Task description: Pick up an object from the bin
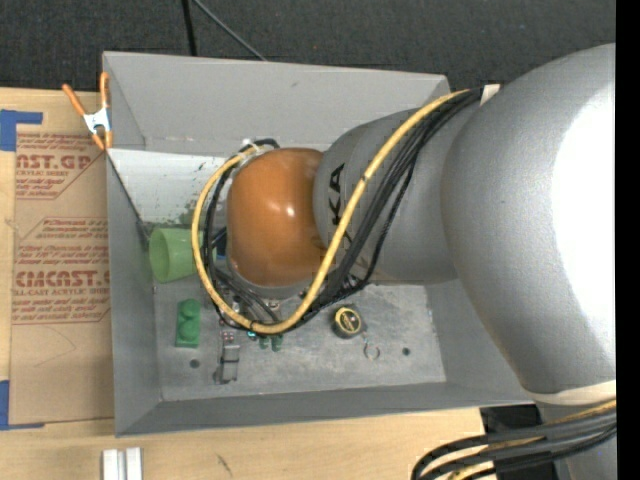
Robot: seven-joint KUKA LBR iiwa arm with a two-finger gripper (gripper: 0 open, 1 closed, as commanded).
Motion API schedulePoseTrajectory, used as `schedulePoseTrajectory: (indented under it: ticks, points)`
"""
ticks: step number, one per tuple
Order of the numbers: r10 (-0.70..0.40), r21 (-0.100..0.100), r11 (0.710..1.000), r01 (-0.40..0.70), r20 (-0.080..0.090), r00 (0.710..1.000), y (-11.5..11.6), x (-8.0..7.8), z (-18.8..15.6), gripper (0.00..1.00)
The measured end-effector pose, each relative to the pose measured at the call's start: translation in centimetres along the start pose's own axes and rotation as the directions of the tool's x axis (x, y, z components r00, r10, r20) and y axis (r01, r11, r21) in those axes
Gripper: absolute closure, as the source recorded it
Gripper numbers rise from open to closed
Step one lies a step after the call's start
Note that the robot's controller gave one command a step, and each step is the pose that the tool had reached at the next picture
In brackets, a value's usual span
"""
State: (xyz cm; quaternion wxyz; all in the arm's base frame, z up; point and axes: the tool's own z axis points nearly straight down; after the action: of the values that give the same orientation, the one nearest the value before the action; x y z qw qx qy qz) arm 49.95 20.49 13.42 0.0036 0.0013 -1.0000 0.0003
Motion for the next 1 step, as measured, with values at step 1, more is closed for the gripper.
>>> schedulePoseTrajectory:
  ticks: [1]
  points:
    - [-0.337,0.001,0.941,0.337,0.014,0.941,2.96,-4.42,6.24,0.0]
